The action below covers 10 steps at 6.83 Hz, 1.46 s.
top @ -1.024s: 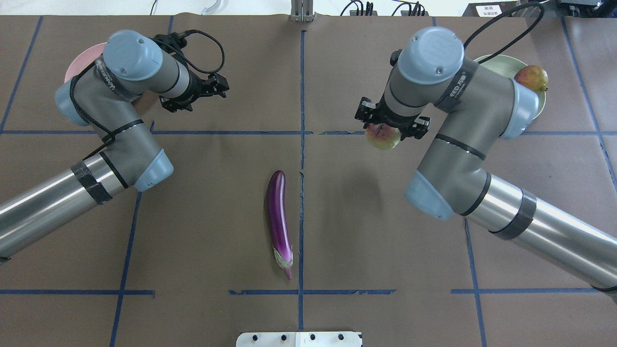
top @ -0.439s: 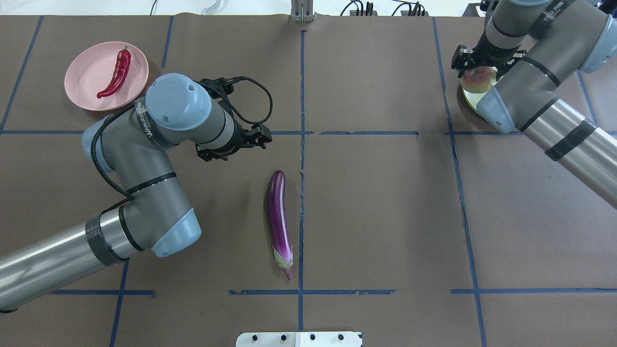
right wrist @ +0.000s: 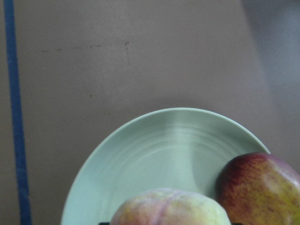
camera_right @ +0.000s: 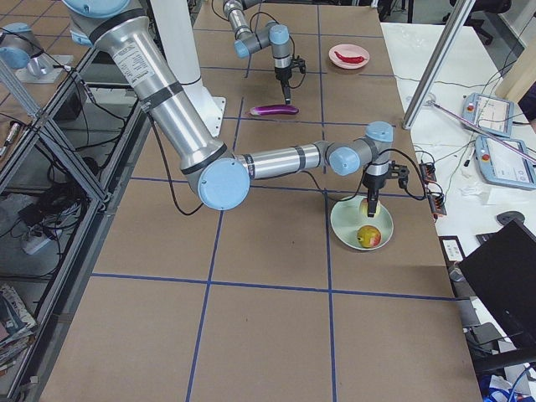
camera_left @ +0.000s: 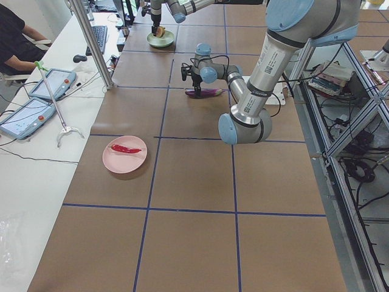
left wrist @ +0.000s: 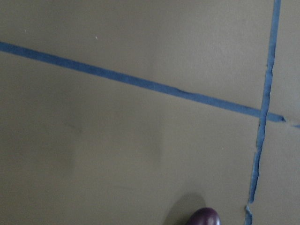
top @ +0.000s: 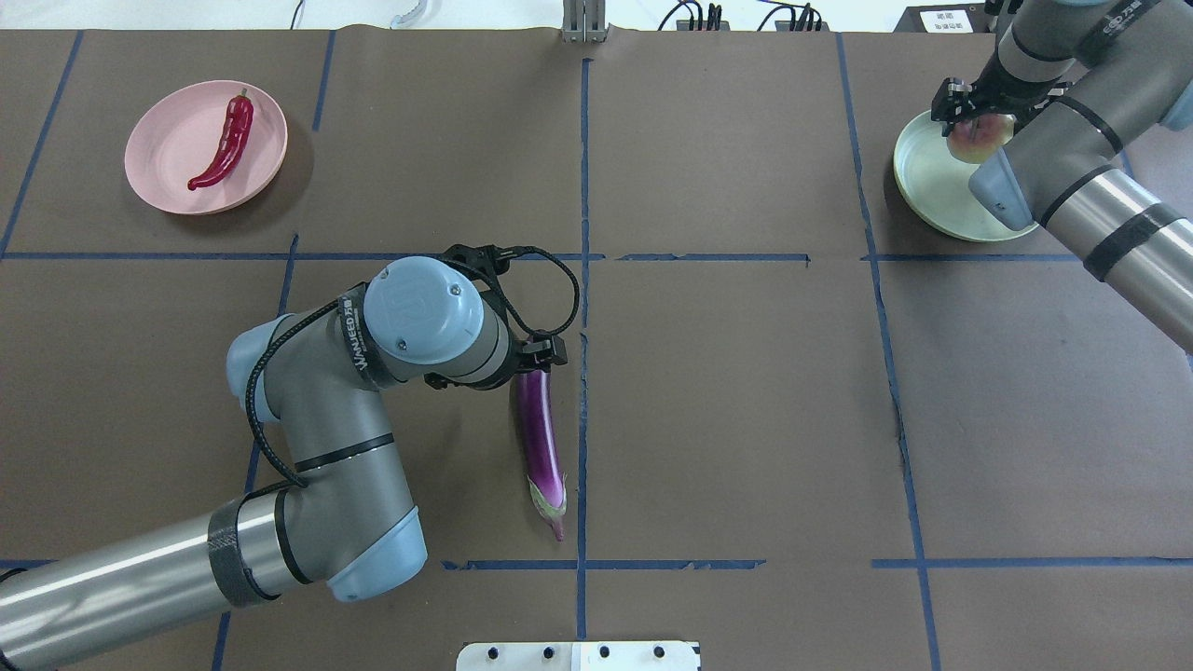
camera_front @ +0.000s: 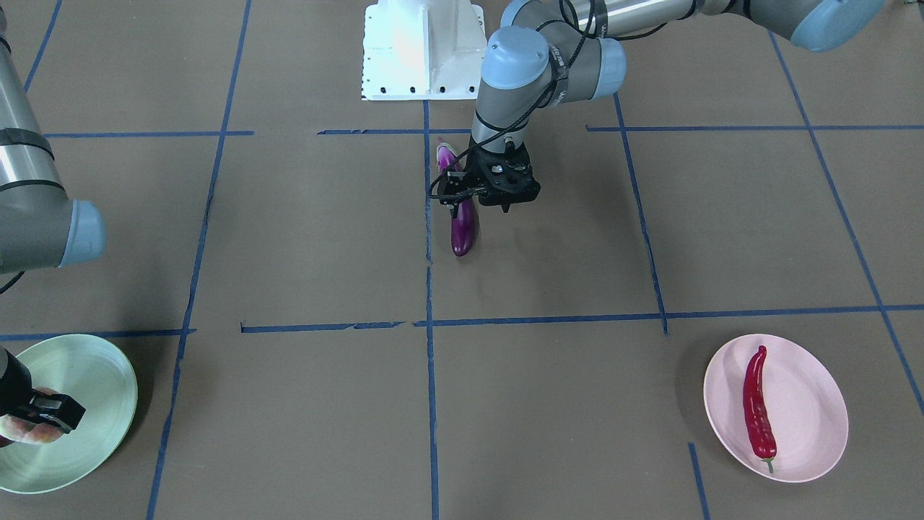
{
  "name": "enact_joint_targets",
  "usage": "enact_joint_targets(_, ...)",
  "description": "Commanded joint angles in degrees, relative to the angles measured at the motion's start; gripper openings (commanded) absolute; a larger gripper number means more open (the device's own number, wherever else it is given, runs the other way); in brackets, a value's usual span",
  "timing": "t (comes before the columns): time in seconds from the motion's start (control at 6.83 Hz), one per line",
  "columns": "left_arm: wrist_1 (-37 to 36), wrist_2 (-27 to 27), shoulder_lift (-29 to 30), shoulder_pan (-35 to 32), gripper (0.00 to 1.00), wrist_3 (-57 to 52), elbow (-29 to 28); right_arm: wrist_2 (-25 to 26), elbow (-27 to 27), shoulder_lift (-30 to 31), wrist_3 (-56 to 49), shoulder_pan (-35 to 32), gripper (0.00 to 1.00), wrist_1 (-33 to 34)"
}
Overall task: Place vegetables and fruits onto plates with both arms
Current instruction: 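Place the peach on the green plate while the left gripper grasps the eggplant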
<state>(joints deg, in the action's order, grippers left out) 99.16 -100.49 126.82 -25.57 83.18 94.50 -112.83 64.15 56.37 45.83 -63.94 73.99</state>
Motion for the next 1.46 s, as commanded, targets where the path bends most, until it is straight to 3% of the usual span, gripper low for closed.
enact_joint_targets(0.0, -0.46, 0.56, 1.31, 1.75, 0.97, -0.39, -2.46, -0.63, -0.25, 0.41, -1.18, -0.13, 1.0, -4.35)
enact_joint_targets(0.29, -0.37, 0.56, 2.99, 3.05, 0.89, -0.73, -4.05, -3.17, 1.77, 0.59, -0.92, -0.31, 1.0, -3.85)
enact_joint_targets(0.44, -0.55, 0.47, 3.34, 2.98, 0.2, -0.83, -4.24, -3.36, 1.77, 0.5, -0.92, -0.31, 1.0, -3.85)
enact_joint_targets(0.59, -0.72, 0.56, 2.91, 2.89, 0.0, -1.17, -4.24, -4.24, 1.86, 0.5, -0.92, -0.4, 1.0, -3.85)
enact_joint_targets(0.88, -2.3, 0.65, 3.26, -0.25, 0.0, -1.09, -1.96, -6.26, 5.79, 2.68, -0.57, -0.92, 1.0, -3.68)
enact_joint_targets(1.17, -2.31, 0.56, 2.21, -8.92, 0.0, -1.0, 0.94, -10.64, 16.22, 6.63, -0.48, -1.62, 1.0, 2.43)
enact_joint_targets(1.32, -1.96, 0.3, -1.28, -13.15, 0.0, -1.7, 1.21, -11.44, 23.15, 11.44, -0.57, -1.63, 1.0, 3.34)
